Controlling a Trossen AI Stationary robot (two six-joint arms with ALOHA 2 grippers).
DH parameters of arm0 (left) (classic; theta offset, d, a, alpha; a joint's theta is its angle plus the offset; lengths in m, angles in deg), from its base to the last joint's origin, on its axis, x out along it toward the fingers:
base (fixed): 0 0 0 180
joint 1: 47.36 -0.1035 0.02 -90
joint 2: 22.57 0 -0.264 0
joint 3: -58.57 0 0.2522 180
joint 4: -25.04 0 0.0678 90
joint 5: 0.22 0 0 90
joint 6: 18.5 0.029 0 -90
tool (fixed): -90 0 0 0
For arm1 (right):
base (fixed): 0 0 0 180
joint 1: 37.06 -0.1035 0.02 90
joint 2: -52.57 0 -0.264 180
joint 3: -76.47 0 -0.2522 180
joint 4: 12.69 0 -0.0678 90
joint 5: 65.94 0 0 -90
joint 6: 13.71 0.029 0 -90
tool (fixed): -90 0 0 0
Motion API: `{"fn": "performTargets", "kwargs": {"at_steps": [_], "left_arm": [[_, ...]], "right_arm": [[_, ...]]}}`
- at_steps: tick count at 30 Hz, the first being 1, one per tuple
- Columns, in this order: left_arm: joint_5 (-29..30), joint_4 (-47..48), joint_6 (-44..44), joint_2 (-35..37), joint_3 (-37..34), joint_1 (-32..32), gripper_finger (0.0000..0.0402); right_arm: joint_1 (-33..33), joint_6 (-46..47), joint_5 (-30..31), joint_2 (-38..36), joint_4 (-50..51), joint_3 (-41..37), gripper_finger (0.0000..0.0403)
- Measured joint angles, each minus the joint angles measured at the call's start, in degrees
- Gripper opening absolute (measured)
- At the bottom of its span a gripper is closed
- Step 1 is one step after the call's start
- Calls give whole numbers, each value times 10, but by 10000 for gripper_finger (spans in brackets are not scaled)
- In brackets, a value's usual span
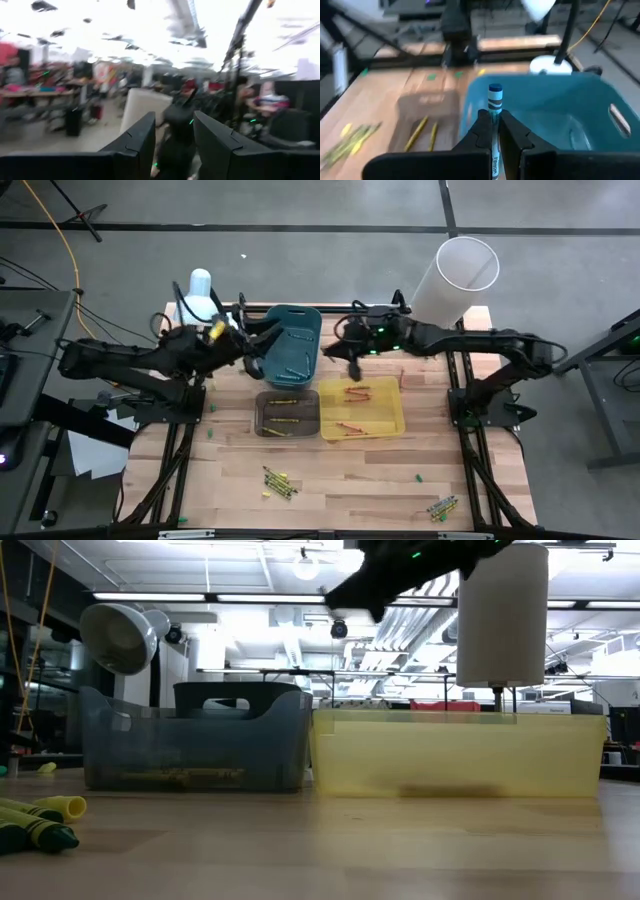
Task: Sort crayons
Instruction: Put the blue crayon into the blue bin
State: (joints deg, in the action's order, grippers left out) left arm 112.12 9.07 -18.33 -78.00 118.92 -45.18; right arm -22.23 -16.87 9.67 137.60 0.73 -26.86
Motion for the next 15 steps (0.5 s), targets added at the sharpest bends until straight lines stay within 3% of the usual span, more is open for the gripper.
{"fn": "performTargets", "kwargs": {"at_steps": [2, 6, 10, 15], "left_arm": [[-45, -3, 1, 19, 1, -14, 119], [-101, 4, 4, 69, 6, -35, 120], [-125, 39, 10, 116, 7, -46, 120], [-127, 100, 10, 156, 7, -48, 120]], "right_arm": [[-3, 20, 10, 50, -59, 18, 0], [-4, 45, 35, 167, -55, 114, 0], [-3, 50, 46, 276, 11, 262, 0], [8, 94, 54, 404, 186, 445, 0]]}}
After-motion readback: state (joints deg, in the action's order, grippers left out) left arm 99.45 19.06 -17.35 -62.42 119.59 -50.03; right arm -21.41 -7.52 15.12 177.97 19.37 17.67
